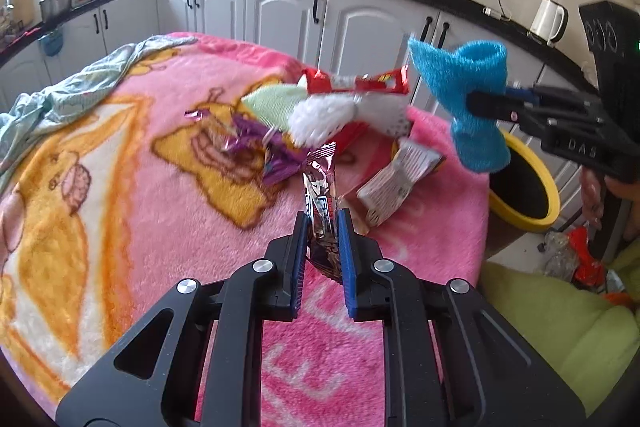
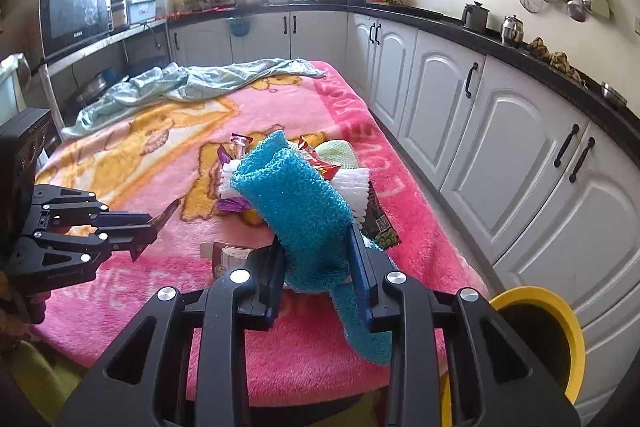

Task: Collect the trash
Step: 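Grasp the chocolate bar wrapper with the left tool while the right tool grasps the blue sponge cloth, then carry the wrapper and blue cloth over the yellow bin and release both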

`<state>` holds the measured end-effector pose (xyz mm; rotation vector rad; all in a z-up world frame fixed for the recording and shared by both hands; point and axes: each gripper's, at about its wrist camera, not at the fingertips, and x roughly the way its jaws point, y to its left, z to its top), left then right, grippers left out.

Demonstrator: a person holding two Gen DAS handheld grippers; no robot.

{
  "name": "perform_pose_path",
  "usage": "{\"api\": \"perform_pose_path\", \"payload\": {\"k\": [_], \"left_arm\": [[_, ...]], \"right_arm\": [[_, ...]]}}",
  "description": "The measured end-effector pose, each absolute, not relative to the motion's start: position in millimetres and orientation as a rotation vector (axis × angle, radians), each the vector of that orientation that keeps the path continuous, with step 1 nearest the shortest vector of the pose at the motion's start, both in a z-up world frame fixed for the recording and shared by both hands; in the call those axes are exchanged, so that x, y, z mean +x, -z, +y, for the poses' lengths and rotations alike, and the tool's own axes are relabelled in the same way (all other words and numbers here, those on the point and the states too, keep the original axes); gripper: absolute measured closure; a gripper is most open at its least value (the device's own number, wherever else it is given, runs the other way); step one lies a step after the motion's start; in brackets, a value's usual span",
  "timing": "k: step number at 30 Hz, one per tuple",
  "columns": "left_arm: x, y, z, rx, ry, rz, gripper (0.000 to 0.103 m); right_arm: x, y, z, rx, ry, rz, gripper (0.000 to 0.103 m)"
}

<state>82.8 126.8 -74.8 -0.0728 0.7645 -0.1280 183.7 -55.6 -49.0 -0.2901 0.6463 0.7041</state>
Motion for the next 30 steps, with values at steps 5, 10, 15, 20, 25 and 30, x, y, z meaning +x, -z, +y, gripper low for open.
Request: {"api": "perform_pose_path", "payload": {"k": [5, 10, 15, 20, 25, 30], "left_arm": [[88.3, 62.9, 117.9, -0.083, 0.140, 0.740, 0.093], [96.2, 51.0, 100.0, -0.072, 0.161, 0.716, 0.093], [106.3, 40.9, 84.6, -0.078, 0.187, 0.698, 0.093], [118.6, 30.8, 64.6, -0.075, 0.224, 0.681, 0.093], [129.3, 24.2, 42.8, -0.056, 0.261, 0.671, 0.093], [139.5, 20.0, 20.3, -0.047, 0.304, 0.660, 0.093]], "right_arm": [[178.5, 40.1, -70.7, -0.254, -0.701, 0.639, 0.075], [174.5, 30.0, -86.9, -0.223, -0.686, 0.623, 0.075], [172.1, 18.0, -106.2, -0.192, -0.664, 0.595, 0.075], [172.4, 7.4, -130.3, -0.157, -0.627, 0.572, 0.075], [176.6, 1.5, -158.1, -0.120, -0.581, 0.561, 0.075], [179.3, -2.0, -185.7, -0.083, -0.531, 0.557, 0.075]]}}
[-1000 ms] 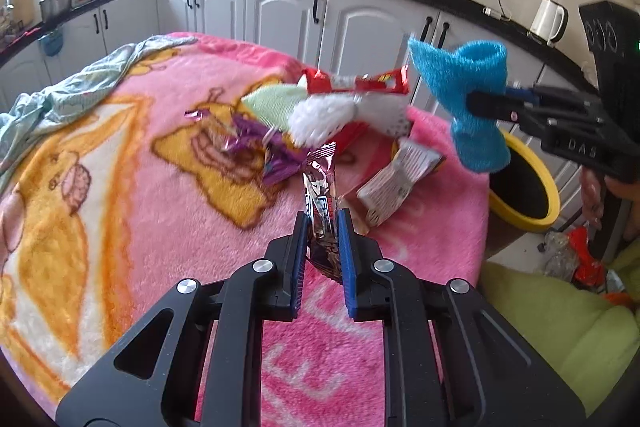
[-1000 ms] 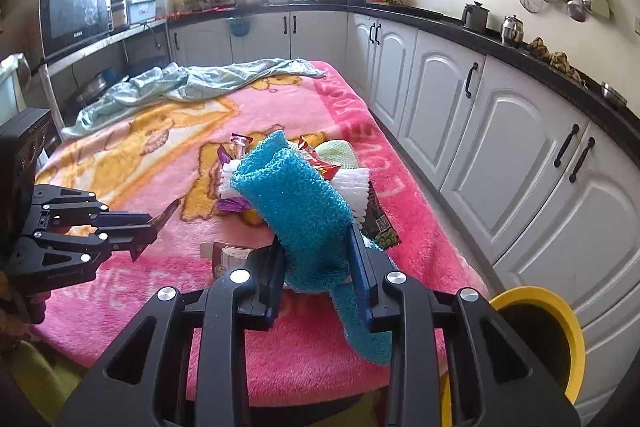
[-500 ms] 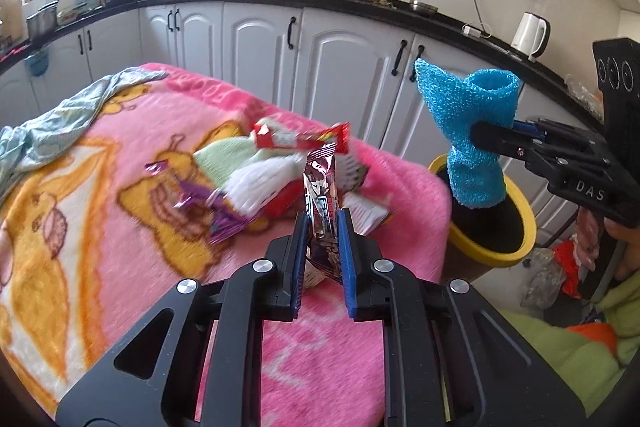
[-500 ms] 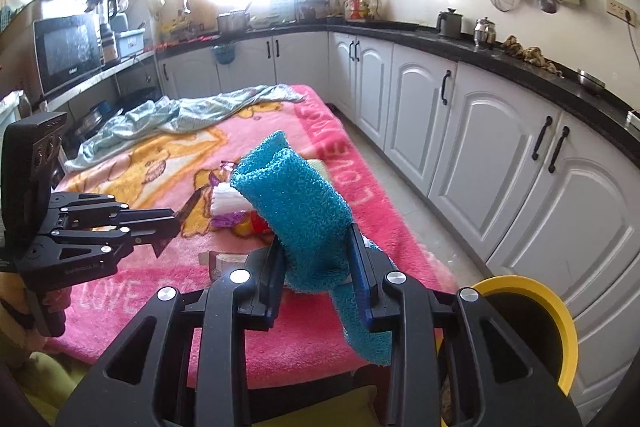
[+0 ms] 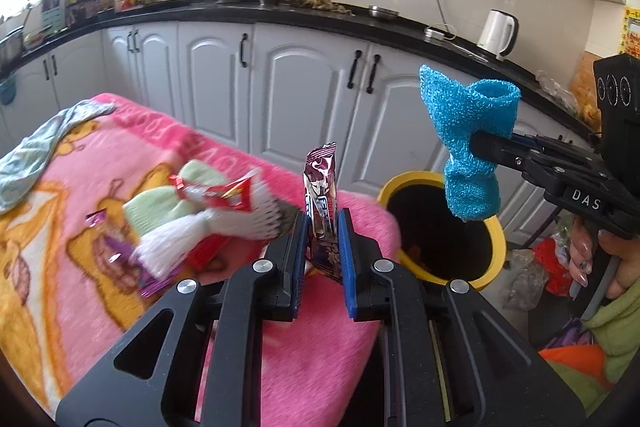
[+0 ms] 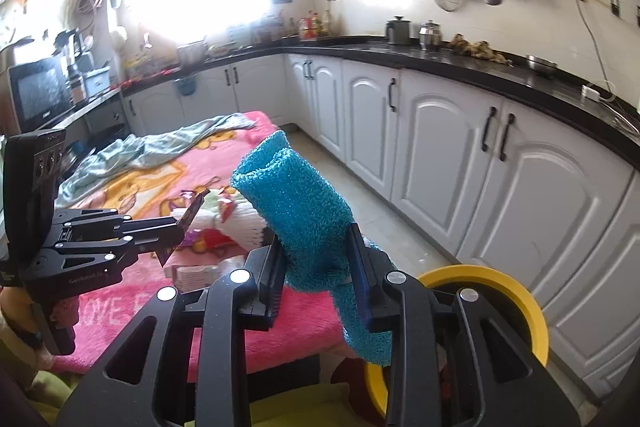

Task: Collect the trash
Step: 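Carry the wrapper and blue cloth over the yellow bin and release both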

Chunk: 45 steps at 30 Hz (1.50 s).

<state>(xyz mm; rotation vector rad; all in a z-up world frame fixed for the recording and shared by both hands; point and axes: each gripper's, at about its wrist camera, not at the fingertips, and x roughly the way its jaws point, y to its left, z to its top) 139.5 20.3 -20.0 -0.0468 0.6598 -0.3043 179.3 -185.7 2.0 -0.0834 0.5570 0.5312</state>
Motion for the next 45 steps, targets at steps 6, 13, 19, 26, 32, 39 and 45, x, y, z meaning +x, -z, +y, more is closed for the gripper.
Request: {"api": "perform_pose_path", "payload": {"k": [6, 13, 19, 26, 32, 39, 45], "left_arm": [[152.9, 14.3, -6.7, -0.055, 0.356, 0.648, 0.093], [167.2, 7.8, -38.8, -0.047, 0.404, 0.634, 0.093], [177.2, 10.2, -65.6, -0.031, 0.441, 0.636, 0.093], [190.1, 21.0, -91.4, -0.033, 0.479, 0.657, 0.093], [202.4, 35.5, -115.5, -0.034, 0.515, 0.690, 0.093], [215.1, 53.9, -143.4, -0.011, 0.555, 0.728, 0.092], [224.6, 68.1, -157.4, -0.006, 0.575, 0.758, 0.092]], "right_arm": [[179.2, -2.9, -217.5, -0.038, -0.470, 0.552, 0.075], [178.6, -4.7, -251.1, 0.009, -0.400, 0.534, 0.075], [179.5, -4.7, -275.3, 0.051, -0.357, 0.525, 0.075], [183.4, 1.3, -301.9, 0.104, -0.310, 0.527, 0.075], [188.2, 10.1, -326.4, 0.171, -0.278, 0.532, 0.075], [197.0, 25.9, -343.7, 0.222, -0.250, 0.557, 0.075], [204.8, 39.5, -354.2, 0.255, -0.224, 0.579, 0.075]]}}
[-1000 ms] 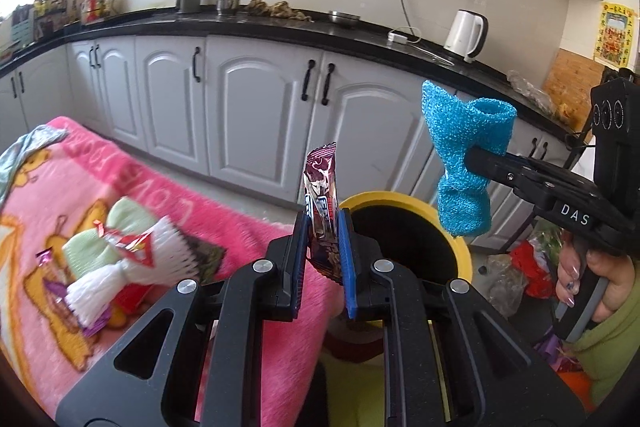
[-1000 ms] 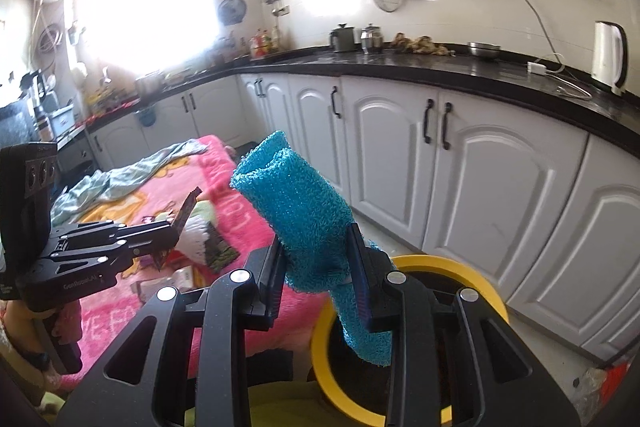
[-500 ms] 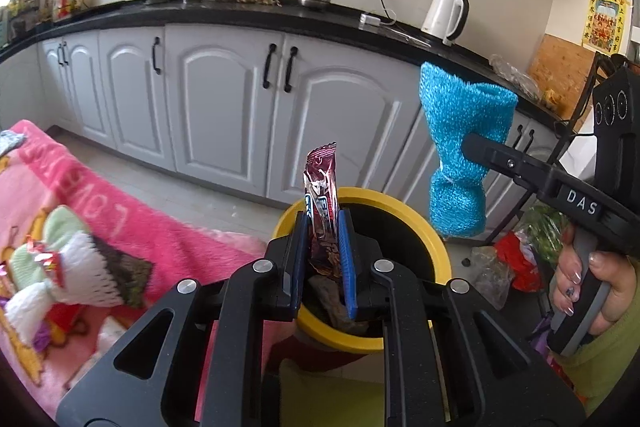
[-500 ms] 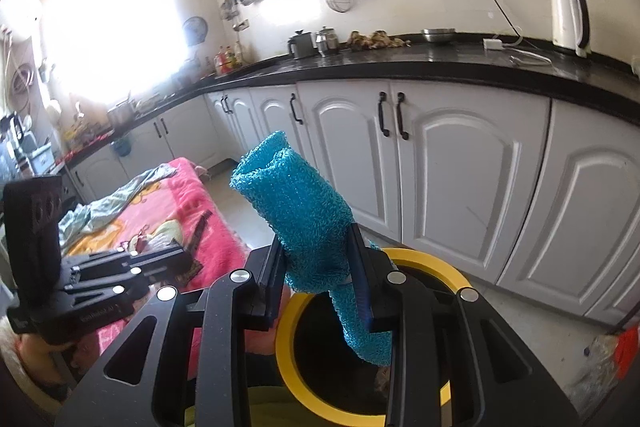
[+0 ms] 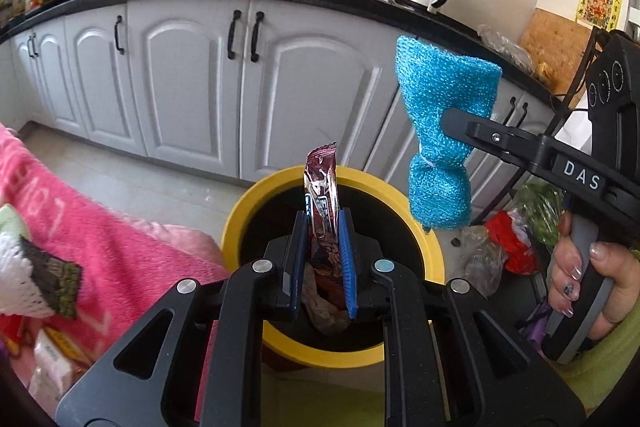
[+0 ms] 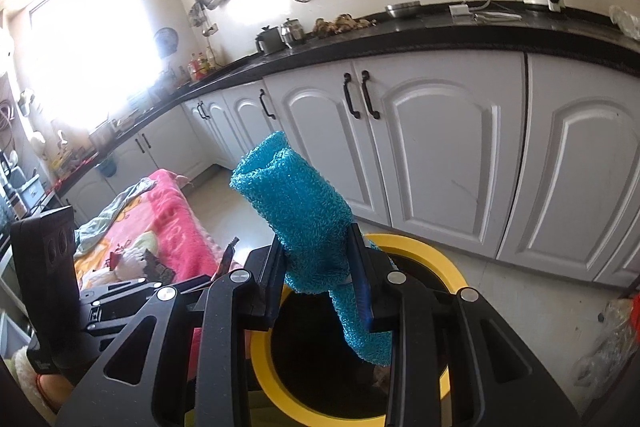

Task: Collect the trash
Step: 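Carry the wrapper and blue cloth over the yellow bin and release both, then move both tools back over the remaining trash on the blanket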

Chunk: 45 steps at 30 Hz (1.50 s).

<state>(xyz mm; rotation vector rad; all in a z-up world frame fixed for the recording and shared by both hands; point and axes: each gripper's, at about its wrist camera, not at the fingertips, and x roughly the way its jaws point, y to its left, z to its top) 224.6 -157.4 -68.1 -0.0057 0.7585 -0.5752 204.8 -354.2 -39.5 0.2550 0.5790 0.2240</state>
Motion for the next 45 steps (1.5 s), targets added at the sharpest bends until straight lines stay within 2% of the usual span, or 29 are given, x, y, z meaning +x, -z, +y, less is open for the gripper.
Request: {"api": "perform_pose_path", "payload": {"k": [6, 9, 14, 16, 18, 26, 28, 29, 33, 37, 45], "left_arm": [[233.4, 81.0, -170.2, 0.003, 0.589, 0.786, 0.091], [236.1, 87.2, -175.6, 0.006, 0.582, 0.791, 0.086], [238.4, 95.1, -174.8, 0.000, 0.575, 0.808, 0.066], [239.0, 97.1, -172.8, -0.004, 0.565, 0.812, 0.063], [238.6, 97.0, -170.8, -0.007, 0.558, 0.811, 0.061], [235.7, 90.6, -155.9, -0.017, 0.519, 0.793, 0.036], [234.0, 87.8, -150.2, -0.019, 0.502, 0.783, 0.030], [233.4, 86.4, -147.5, -0.022, 0.495, 0.779, 0.023], [230.0, 78.7, -135.1, -0.039, 0.465, 0.757, 0.012], [226.3, 72.2, -123.9, -0.048, 0.429, 0.739, 0.011], [214.8, 58.9, -95.1, -0.077, 0.373, 0.697, 0.011]], "right_arm": [[213.2, 52.5, -365.3, 0.285, -0.199, 0.603, 0.074], [217.1, 58.8, -370.7, 0.304, -0.186, 0.614, 0.069], [221.2, 66.8, -377.4, 0.332, -0.164, 0.632, 0.062], [221.7, 68.2, -378.6, 0.342, -0.163, 0.635, 0.057], [221.8, 67.6, -378.4, 0.340, -0.163, 0.634, 0.057], [220.1, 64.1, -373.4, 0.319, -0.165, 0.626, 0.050], [218.5, 61.6, -369.2, 0.300, -0.164, 0.617, 0.045], [218.2, 60.2, -367.5, 0.293, -0.166, 0.614, 0.044], [213.7, 53.7, -357.1, 0.252, -0.171, 0.593, 0.038], [207.8, 47.5, -346.1, 0.207, -0.172, 0.567, 0.031], [197.3, 36.4, -321.9, 0.129, -0.192, 0.524, 0.024]]}}
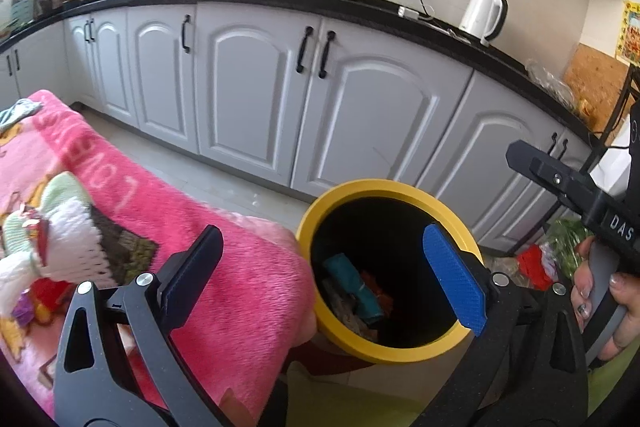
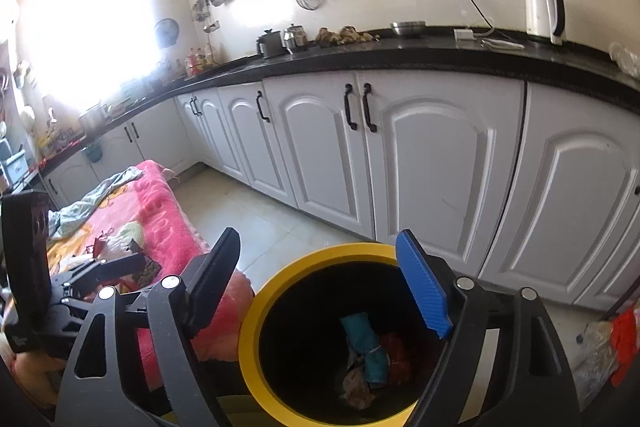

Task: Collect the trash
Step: 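Move both tools back over the remaining trash on the blanket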

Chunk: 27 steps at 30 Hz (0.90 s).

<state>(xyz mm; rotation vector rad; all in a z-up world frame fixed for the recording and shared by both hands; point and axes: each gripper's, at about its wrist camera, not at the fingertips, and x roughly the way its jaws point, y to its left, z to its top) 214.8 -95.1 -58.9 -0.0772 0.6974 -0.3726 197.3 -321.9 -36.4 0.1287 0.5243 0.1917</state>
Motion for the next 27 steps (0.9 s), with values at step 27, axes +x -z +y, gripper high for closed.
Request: {"api": "perform_pose_path", "payload": {"k": [27], "left_arm": [[176.3, 30.3, 8.0, -0.194, 0.197, 0.592, 0.011]], "right_arm": [[162.7, 10.8, -235.2, -0.086, -0.321, 0.446, 0.018]]}}
